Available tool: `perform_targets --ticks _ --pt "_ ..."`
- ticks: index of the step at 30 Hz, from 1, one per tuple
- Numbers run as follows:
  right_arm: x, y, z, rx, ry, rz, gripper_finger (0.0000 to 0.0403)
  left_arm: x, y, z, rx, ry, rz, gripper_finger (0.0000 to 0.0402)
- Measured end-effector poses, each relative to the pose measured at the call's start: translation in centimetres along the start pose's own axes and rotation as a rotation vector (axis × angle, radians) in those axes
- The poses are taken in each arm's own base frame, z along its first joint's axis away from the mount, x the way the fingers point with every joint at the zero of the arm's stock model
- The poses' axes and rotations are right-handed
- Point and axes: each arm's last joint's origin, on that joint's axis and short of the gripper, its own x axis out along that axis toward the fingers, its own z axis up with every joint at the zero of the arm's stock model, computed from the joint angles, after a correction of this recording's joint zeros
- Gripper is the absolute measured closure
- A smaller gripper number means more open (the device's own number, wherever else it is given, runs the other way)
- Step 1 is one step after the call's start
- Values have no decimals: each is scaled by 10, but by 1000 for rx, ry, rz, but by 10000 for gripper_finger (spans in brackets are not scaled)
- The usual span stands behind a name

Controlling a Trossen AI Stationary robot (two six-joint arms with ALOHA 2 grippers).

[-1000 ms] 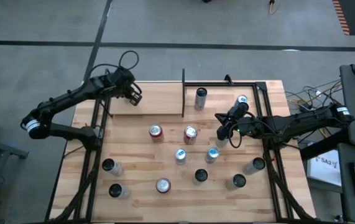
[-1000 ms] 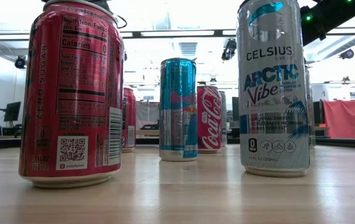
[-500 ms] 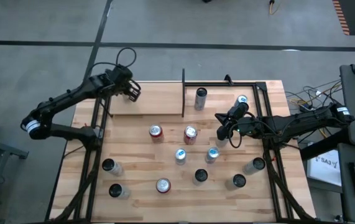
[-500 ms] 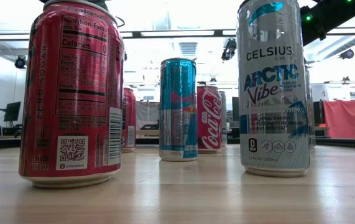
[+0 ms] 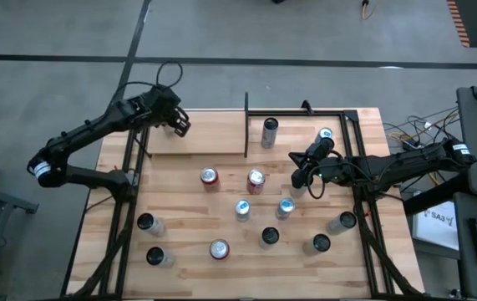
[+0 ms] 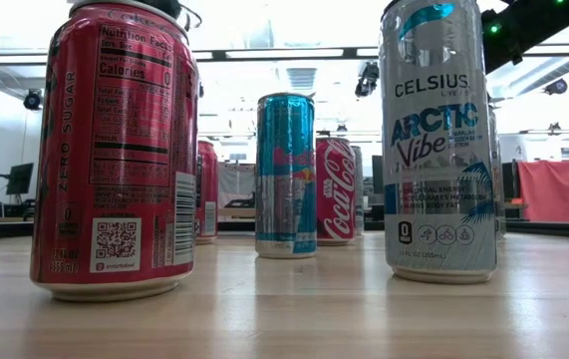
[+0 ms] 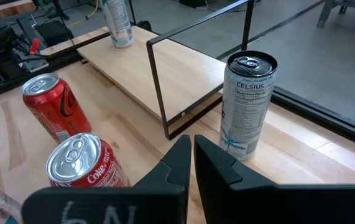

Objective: Place canned beverage on shelf
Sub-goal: Put the top right white and pink soda can on the shelf

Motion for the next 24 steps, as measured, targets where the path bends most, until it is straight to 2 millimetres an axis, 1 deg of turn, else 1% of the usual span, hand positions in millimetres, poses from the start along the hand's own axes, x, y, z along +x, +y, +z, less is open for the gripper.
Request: perform_targets --ticks 8,13,18,24 --pt "0 0 0 -1 2 2 390 24 -6 -10 23 124 57 402" --pt "0 0 0 0 2 2 390 34 -6 -11 38 141 149 402" --pt "0 0 0 0 2 2 390 42 -6 -8 35 138 204 402" --pt "0 0 0 0 2 1 390 53 1 -8 10 167 252 402"
